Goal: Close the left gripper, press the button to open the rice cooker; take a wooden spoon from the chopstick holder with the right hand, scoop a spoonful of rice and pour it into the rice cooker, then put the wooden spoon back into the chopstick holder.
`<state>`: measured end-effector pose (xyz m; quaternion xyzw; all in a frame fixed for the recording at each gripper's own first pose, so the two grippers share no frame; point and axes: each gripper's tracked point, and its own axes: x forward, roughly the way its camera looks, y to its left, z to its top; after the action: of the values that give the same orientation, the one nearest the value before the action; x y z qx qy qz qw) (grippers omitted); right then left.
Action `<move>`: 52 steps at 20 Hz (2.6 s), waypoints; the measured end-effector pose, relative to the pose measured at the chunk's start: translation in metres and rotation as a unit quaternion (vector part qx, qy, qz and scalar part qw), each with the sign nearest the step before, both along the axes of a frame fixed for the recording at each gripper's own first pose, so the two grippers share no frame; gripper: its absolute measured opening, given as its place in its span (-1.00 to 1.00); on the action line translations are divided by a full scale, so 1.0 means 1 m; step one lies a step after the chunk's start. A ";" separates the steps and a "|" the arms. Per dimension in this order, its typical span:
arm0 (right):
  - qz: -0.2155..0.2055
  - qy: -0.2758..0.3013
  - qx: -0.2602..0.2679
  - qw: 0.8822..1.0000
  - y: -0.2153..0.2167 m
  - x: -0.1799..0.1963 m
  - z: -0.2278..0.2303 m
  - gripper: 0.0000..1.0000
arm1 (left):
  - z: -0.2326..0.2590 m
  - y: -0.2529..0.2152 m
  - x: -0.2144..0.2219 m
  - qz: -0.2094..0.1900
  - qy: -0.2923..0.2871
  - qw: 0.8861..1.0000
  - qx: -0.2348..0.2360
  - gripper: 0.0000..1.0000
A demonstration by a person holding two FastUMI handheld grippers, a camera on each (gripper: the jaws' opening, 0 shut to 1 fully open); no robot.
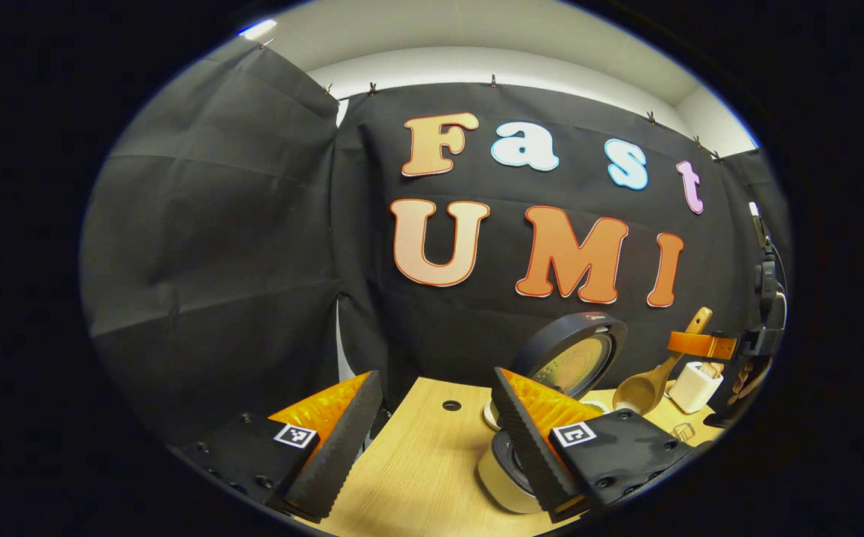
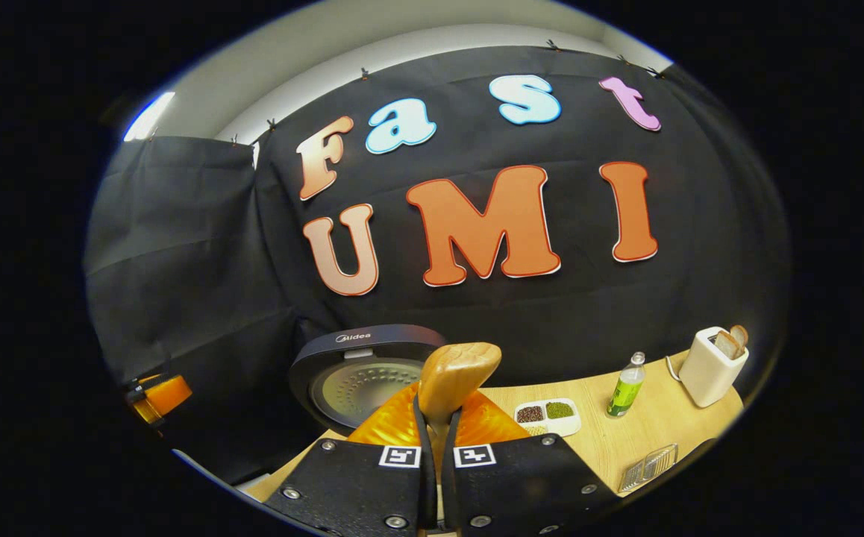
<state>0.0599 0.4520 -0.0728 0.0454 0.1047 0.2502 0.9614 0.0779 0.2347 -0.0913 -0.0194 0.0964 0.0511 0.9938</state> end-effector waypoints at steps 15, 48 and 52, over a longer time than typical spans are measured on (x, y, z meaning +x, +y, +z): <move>0.056 -0.062 -0.105 0.991 0.024 -0.024 -0.005 -0.96 | -0.012 0.003 -0.001 0.000 0.009 1.000 0.003 0.94; -0.243 0.081 0.061 0.965 -0.336 0.044 -0.092 -0.96 | -0.005 -0.086 0.003 -0.007 0.009 1.000 -0.012 0.94; -0.242 0.123 0.063 0.960 -0.347 0.050 -0.148 -0.96 | 0.003 -0.095 -0.009 0.012 0.007 1.000 -0.003 0.94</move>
<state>0.1103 0.1053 -0.2206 0.1604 0.1917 0.0086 0.9682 0.0691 0.1398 -0.0885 -0.0235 0.1034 0.0626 0.9924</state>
